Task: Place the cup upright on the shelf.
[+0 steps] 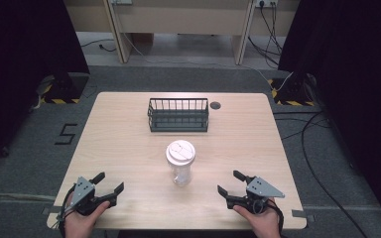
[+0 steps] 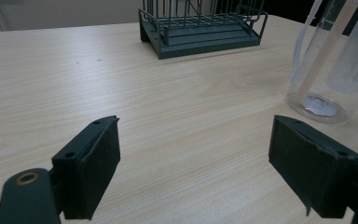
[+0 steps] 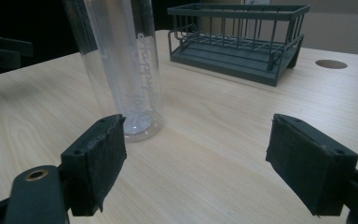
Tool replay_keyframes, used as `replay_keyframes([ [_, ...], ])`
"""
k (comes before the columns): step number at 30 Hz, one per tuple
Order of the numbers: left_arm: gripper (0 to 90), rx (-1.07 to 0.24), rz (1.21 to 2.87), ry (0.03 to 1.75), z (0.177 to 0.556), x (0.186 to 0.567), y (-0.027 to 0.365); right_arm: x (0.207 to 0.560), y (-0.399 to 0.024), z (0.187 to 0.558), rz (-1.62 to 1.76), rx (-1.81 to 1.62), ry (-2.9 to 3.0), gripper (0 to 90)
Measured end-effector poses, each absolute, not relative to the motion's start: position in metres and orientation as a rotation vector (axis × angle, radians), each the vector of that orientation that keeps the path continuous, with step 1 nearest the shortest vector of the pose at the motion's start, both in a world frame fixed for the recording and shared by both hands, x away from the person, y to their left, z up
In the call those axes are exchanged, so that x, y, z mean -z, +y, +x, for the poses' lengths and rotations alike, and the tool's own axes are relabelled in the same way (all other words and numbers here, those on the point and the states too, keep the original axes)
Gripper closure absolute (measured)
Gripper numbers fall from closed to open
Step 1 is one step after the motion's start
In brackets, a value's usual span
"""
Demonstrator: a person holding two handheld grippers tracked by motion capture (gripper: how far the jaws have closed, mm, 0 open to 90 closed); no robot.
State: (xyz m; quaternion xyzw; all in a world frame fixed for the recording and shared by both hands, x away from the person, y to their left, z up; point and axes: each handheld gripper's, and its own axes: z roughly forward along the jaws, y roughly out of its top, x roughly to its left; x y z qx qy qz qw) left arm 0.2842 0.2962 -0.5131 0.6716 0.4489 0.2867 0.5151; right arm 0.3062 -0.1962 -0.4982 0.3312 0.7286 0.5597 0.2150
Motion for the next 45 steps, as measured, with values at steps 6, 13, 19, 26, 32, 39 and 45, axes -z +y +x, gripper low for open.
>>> replay_keyframes([
  [6,15.9,-0.689,1.615,1.075,0.284,0.513,0.296,0.496,-0.188,0.311,0.898,-1.557,2.038,18.8],
  [13,16.0,-0.686,1.61,1.075,0.284,0.513,0.296,0.497,-0.17,0.32,0.865,-1.557,2.077,18.3],
  [19,16.1,-0.688,1.612,1.071,0.284,0.513,0.296,0.496,-0.158,0.326,0.845,-1.565,2.093,18.0],
  [26,16.2,-0.688,1.613,1.065,0.284,0.512,0.295,0.497,-0.139,0.334,0.812,-1.58,2.113,16.1],
  [32,16.5,-0.687,1.61,1.062,0.284,0.512,0.295,0.499,-0.114,0.343,0.782,-1.592,2.153,15.7],
  [39,16.5,-0.682,1.608,1.058,0.283,0.512,0.295,0.502,-0.091,0.354,0.764,-1.594,2.174,15.2],
  [45,16.5,-0.683,1.608,1.055,0.283,0.511,0.295,0.507,-0.078,0.359,0.769,-1.593,2.17,14.2],
])
